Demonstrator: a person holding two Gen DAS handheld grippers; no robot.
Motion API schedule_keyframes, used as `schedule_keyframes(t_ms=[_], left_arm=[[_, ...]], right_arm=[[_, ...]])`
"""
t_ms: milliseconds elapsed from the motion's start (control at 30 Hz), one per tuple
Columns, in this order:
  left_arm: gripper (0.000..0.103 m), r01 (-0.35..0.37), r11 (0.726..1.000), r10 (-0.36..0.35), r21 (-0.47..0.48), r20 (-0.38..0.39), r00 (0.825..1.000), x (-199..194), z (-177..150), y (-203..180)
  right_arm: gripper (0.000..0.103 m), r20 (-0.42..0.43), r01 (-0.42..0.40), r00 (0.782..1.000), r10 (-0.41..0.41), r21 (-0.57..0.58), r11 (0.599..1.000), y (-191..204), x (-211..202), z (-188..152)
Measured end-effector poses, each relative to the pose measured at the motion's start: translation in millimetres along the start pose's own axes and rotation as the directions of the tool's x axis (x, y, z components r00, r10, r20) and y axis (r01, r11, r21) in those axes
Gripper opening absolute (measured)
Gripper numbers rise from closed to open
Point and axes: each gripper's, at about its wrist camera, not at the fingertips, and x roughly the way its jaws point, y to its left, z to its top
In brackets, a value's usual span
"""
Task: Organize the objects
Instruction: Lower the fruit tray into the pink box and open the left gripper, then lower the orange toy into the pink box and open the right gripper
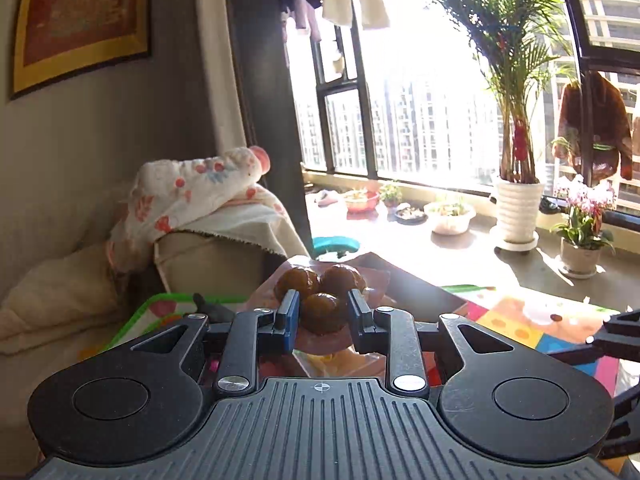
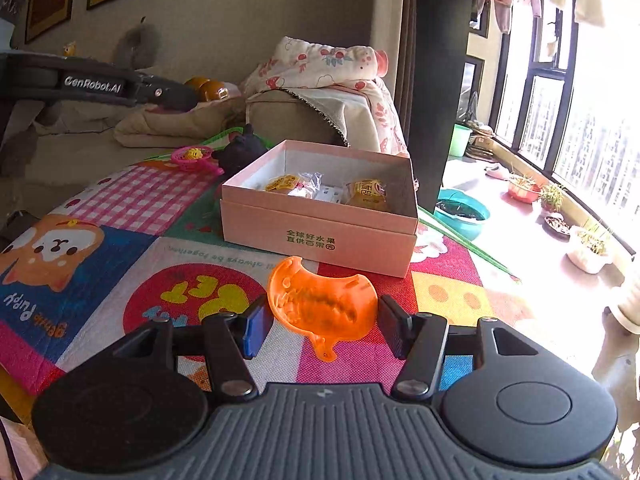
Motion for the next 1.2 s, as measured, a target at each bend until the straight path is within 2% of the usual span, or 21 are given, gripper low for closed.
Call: schedule_keyframes(t_ms=[100,133,200,267,467,567,633,767,867,1000,1067,1133,1200], left_arm=[[0.030,0.107,0.985,-0.099,-0.134,0.065,0.993,38,20,4],[0.030,0.122,0.979,-0.113,-0.162,0.062,0.992,52,20,3],[0.032,0.087,0.983,-0.095,-0.160,-0.038,0.995,83,13,-5],[0.031,0.029,0.990,-0.040,-0.136,-0.077,0.996,98,-5,-9],[0.031,-0.003,0.974,-0.029,-0.225,-0.140,0.990,69,-53,12],[0.031,-0.022,0.964,-0.027,-0.264,-0.181,0.983,45,-71,19],[0.031,-0.013,0.952,-0.049,-0.307,-0.194,0.980,26,-81,22],[0.031,0.033,0.944,-0.103,-0.329,-0.198,0.975,4,-98,17],[0.031,0.056,0.943,-0.130,-0.327,-0.208,0.969,4,-108,12],[0.031,0.059,0.937,-0.148,-0.343,-0.239,0.960,9,-118,10],[0.031,0.064,0.939,-0.152,-0.338,-0.241,0.959,7,-122,8],[0.031,0.066,0.942,-0.151,-0.328,-0.242,0.958,4,-125,7],[0.031,0.060,0.945,-0.145,-0.321,-0.248,0.958,2,-129,7]], right_arm=[[0.057,0.002,0.017,1.000,-0.017,0.024,1.000,-7,2,-1],[0.057,0.003,0.019,1.000,-0.019,0.031,0.999,-9,2,-2],[0.057,0.003,0.021,1.000,-0.021,0.045,0.999,-12,3,-2],[0.057,0.003,0.025,1.000,-0.025,0.051,0.998,-16,3,-4],[0.058,-0.024,-0.008,1.000,0.009,0.057,0.998,-21,10,-6],[0.072,-0.049,-0.055,0.997,0.057,0.034,0.998,-16,9,-13],[0.078,-0.057,-0.062,0.996,0.063,0.012,0.998,-11,5,-19],[0.078,-0.093,-0.060,0.994,0.060,0.008,0.998,-7,4,-26],[0.079,-0.127,-0.078,0.989,0.080,0.023,0.997,-5,11,-26],[0.082,-0.148,-0.038,0.988,0.035,-0.017,0.999,4,24,-24],[0.081,-0.168,-0.021,0.986,0.018,-0.014,1.000,3,31,-24],[0.057,-0.192,-0.030,0.981,0.029,-0.006,1.000,2,35,-22],[0.056,-0.186,-0.029,0.982,0.026,-0.010,1.000,2,34,-19]])
